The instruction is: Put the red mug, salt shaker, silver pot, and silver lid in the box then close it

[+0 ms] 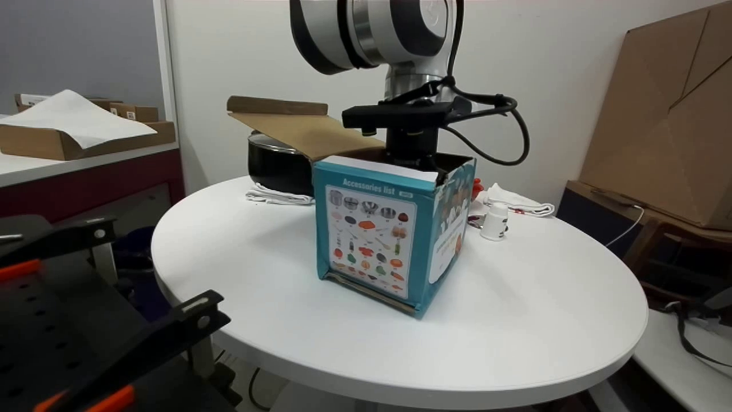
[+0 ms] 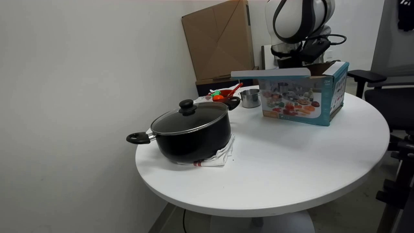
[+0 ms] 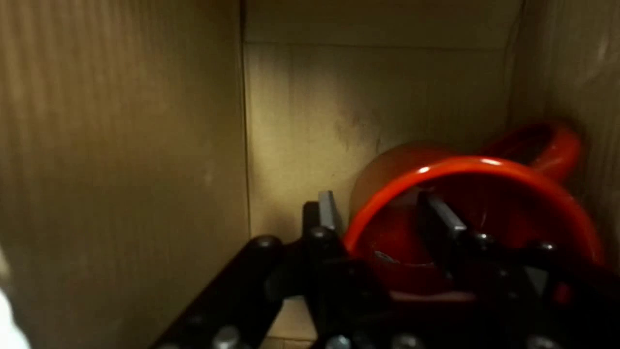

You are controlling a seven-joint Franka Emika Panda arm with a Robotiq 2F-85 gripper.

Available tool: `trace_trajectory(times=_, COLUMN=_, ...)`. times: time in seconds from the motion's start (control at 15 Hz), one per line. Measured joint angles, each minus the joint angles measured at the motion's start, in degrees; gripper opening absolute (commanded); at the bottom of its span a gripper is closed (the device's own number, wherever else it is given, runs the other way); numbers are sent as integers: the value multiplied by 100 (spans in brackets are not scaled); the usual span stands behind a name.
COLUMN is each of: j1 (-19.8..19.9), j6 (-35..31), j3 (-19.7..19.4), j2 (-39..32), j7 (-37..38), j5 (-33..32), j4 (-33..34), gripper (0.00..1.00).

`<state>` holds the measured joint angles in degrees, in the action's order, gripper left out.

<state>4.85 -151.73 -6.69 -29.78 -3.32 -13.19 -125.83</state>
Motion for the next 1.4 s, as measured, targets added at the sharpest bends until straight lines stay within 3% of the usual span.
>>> trace_trajectory(times=0.2, j1=97, j6=0, j3=137, j2=119, j7=-86, j5=319, j4=-19, gripper=99)
trace_trajectory(times=0.6, j1=189, j6=403, j3=207, j2=897, j7=-28, j5=882, j4=-42, gripper=100)
trace_trajectory(times=0.93, j1=187, j6=748, j3=126, j2=1570, j7=277, j5=910, j4=16, gripper=100)
trace_trajectory(times=1.4, j1=167, j6=723, j3=7, j2=1358, j7=814, j5=854, j4=1071, gripper=100)
